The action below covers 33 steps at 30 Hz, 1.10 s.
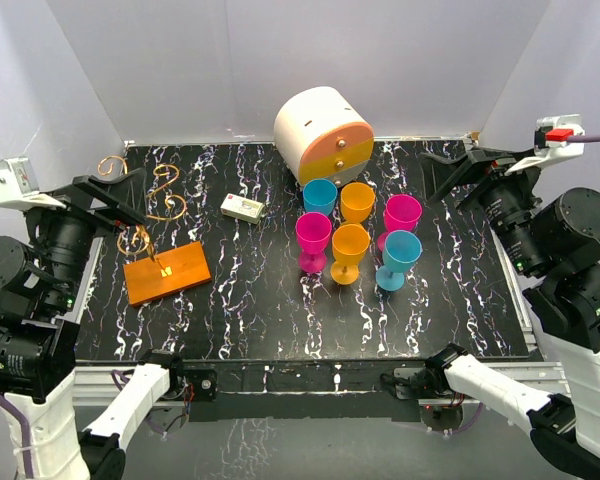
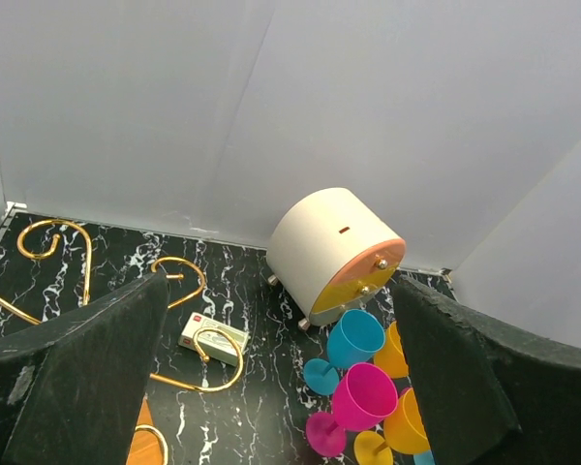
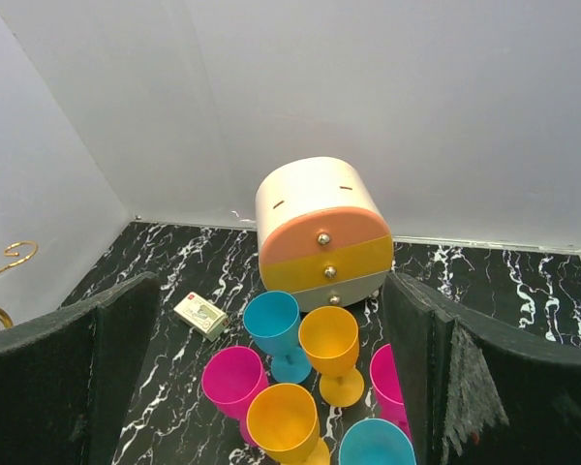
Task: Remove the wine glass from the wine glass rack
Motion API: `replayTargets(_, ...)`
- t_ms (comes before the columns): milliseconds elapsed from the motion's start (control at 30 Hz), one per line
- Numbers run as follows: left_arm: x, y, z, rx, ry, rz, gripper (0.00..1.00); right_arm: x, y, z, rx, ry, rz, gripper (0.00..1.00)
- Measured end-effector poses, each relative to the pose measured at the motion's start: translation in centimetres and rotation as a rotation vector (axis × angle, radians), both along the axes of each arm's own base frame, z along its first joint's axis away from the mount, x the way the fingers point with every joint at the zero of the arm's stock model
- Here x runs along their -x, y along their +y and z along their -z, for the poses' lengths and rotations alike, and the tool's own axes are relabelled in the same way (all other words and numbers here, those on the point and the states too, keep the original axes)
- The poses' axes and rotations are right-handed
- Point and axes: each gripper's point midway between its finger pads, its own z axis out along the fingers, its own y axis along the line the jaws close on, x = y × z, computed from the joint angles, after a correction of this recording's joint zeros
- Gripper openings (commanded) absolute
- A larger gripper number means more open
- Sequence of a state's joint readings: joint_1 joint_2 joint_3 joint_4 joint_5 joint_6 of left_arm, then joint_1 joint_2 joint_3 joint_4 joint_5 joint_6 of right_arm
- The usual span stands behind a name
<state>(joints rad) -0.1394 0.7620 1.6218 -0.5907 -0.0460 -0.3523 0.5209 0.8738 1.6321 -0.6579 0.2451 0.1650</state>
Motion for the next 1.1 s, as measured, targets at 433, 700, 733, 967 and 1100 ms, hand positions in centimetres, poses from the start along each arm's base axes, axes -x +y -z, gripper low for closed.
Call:
replayTargets(433, 0.37, 0.18, -0.18, -0.01, -0.008, -0.007, 0.99, -0.37, 0.47, 0.33, 0.003, 0.005, -0.013, 0.98)
replayTargets(700, 0.52, 0.36, 0.02, -0.013, -0.001, -0.015, 0.99, -0.81, 0.79, 0.76, 0.005, 0.007, -0.016, 0.98)
replayTargets(733, 0.53, 0.39, 0.02, -0.014, -0.001, -0.017, 0.99, -0.85, 0.82, 0.79, 0.005, 0.007, -0.016, 0.98)
replayTargets(967, 0.71, 0.44, -0.04, -0.016, -0.005, -0.018, 0.99, -0.89, 0.83, 0.65, 0.001, 0.0, -0.016, 0.98)
replayTargets(1100, 0.71, 0.45, -0.04, -0.018, -0.006, -0.019, 0.99, -1.01, 0.89, 0.73, -0.001, -0.004, -0.016, 0.98)
